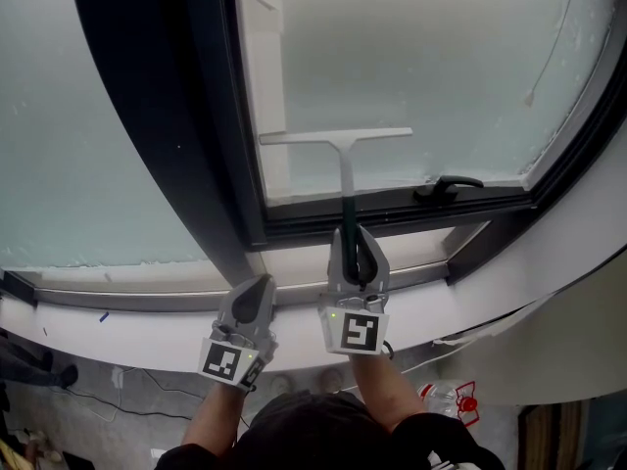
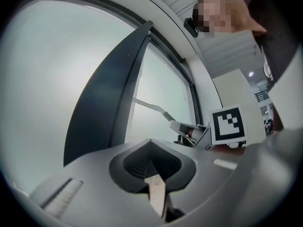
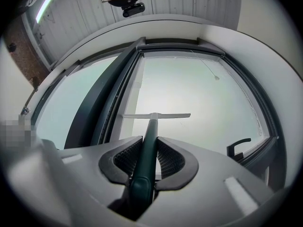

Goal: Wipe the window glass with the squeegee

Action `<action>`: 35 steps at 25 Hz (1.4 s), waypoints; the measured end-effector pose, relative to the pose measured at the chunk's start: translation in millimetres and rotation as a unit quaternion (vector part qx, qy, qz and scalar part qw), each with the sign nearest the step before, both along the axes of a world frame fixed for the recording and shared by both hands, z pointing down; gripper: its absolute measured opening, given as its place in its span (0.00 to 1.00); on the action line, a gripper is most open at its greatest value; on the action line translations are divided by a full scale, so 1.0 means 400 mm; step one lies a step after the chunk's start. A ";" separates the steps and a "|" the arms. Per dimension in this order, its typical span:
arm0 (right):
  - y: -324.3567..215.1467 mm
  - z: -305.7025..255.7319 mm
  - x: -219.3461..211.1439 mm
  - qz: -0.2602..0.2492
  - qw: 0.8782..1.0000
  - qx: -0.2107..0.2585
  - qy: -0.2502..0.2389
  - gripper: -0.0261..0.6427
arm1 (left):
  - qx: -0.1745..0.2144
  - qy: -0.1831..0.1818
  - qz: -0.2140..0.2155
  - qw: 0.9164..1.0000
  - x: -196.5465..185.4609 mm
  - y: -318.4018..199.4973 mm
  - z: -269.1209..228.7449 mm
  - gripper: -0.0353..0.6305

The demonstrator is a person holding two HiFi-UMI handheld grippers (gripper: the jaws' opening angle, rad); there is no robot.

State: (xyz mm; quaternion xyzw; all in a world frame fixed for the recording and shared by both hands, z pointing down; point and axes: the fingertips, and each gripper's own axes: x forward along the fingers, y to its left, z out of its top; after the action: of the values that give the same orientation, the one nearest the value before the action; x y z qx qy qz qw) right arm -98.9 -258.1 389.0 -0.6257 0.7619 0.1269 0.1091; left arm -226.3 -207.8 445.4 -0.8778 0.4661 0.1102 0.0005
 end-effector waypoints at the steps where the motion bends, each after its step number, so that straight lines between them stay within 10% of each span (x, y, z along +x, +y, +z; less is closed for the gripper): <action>1: 0.001 -0.002 -0.001 0.000 1.000 0.002 -0.003 0.18 | -0.001 -0.001 0.001 1.000 0.003 0.001 0.003 0.05; 35: 0.021 0.139 -0.007 0.006 0.998 -0.064 0.014 0.18 | -0.016 -0.012 0.016 1.000 0.011 0.012 0.037 0.05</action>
State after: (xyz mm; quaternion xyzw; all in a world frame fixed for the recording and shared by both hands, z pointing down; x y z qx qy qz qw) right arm -101.6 -249.8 444.7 -0.6343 0.7659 0.0875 0.0576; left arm -221.9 -203.0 460.1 -0.8865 0.4533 0.0920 -0.0102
